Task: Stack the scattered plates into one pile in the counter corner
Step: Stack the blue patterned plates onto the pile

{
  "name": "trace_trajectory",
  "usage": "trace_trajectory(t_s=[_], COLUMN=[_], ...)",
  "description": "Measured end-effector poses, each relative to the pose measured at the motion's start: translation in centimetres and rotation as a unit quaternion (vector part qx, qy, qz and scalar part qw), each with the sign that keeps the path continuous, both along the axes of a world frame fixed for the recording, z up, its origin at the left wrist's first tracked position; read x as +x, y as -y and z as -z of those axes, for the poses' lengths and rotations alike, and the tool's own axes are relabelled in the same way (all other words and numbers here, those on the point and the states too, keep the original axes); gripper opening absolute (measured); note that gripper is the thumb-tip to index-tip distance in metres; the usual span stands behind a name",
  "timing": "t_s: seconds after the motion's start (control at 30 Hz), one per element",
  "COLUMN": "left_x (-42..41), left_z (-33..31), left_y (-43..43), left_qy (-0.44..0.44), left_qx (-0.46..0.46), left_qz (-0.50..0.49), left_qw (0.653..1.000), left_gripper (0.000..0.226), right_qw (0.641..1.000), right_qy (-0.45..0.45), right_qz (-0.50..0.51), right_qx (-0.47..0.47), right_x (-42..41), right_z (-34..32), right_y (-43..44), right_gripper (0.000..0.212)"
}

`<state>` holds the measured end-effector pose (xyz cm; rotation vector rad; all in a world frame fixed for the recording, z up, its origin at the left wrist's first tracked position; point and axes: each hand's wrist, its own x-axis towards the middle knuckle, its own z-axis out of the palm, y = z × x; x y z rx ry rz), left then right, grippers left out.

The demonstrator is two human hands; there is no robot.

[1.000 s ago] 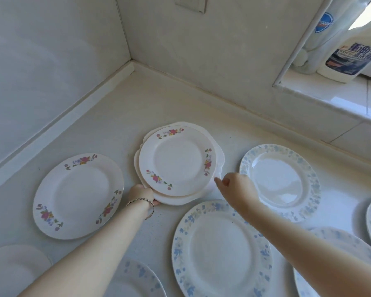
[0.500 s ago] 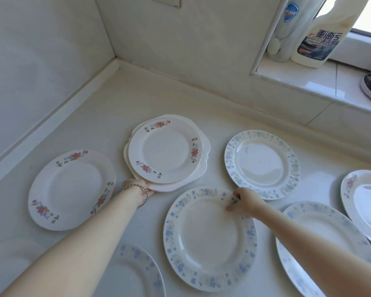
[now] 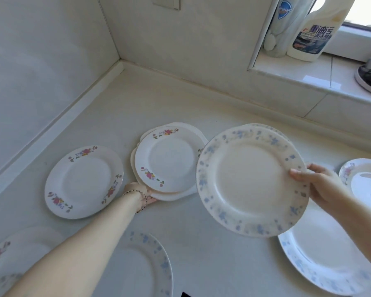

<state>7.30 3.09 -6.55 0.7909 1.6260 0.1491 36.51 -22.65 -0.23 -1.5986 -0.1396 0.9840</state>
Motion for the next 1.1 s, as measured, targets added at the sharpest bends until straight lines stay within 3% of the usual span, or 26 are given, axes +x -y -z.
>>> trace_trajectory(t_s=[0.1, 0.2, 0.23, 0.33, 0.47, 0.53, 0.6, 0.67, 0.73, 0.8, 0.87, 0.93, 1.1], left_x=[-1.8, -3.4, -3.8, -4.9, -5.4, -5.3, -5.2, -4.9, -4.4, -3.5, -2.5, -1.7, -2.4], left_z=[0.3, 0.1, 0.2, 0.3, 0.3, 0.3, 1.0, 1.1, 0.2, -1.0, -2.5, -2.8, -1.7], left_y=[0.5, 0.9, 0.9, 1.0, 1.7, 2.6, 3.4, 3.9, 4.0, 3.9, 4.1, 4.1, 3.0], left_qy=[-0.015, -0.019, -0.02, -0.018, -0.024, -0.02, -0.027, -0.057, -0.149, -0.158, -0.083, -0.065, -0.185], left_qx=[-0.003, -0.006, -0.009, -0.01, -0.004, -0.004, -0.001, 0.034, 0.144, 0.256, 0.268, 0.242, 0.236], left_qz=[0.053, 0.102, 0.115, 0.162, 0.194, 0.196, 0.207, 0.226, 0.289, 0.295, 0.303, 0.292, 0.325], left_qw=[0.998, 0.995, 0.993, 0.987, 0.981, 0.98, 0.978, 0.972, 0.935, 0.907, 0.911, 0.923, 0.897], left_gripper=[0.038, 0.027, 0.026, 0.029, 0.025, 0.025, 0.025, 0.022, 0.012, 0.024, 0.031, 0.034, 0.036], right_qw=[0.999, 0.997, 0.996, 0.992, 0.99, 0.991, 0.992, 0.993, 0.993, 0.994, 0.994, 0.995, 0.989], right_qy=[-0.012, -0.023, -0.033, -0.079, -0.098, -0.103, -0.098, -0.092, -0.088, -0.081, -0.077, -0.072, 0.067], right_qz=[0.051, 0.072, 0.078, 0.092, 0.102, 0.091, 0.082, 0.075, 0.074, 0.07, 0.051, 0.033, 0.003], right_qx=[0.015, 0.012, 0.02, 0.047, 0.022, 0.006, -0.008, -0.013, -0.016, -0.037, -0.055, -0.066, -0.13], right_x=[0.7, 0.2, 0.0, -0.7, -2.4, -3.3, -4.4, -5.6, -7.1, -8.7, -10.1, -11.4, -13.5], right_z=[0.2, 0.4, 0.6, 1.1, 1.5, 1.6, 1.9, 2.6, 3.1, 3.7, 4.3, 4.7, 5.4], right_y=[1.5, 2.5, 2.6, 3.0, 2.8, 2.3, 1.6, 0.6, -0.8, -2.1, -3.5, -4.6, -7.1], right_gripper=[0.022, 0.063, 0.06, 0.011, 0.012, 0.046, 0.061, 0.051, 0.024, 0.014, 0.021, 0.023, 0.018])
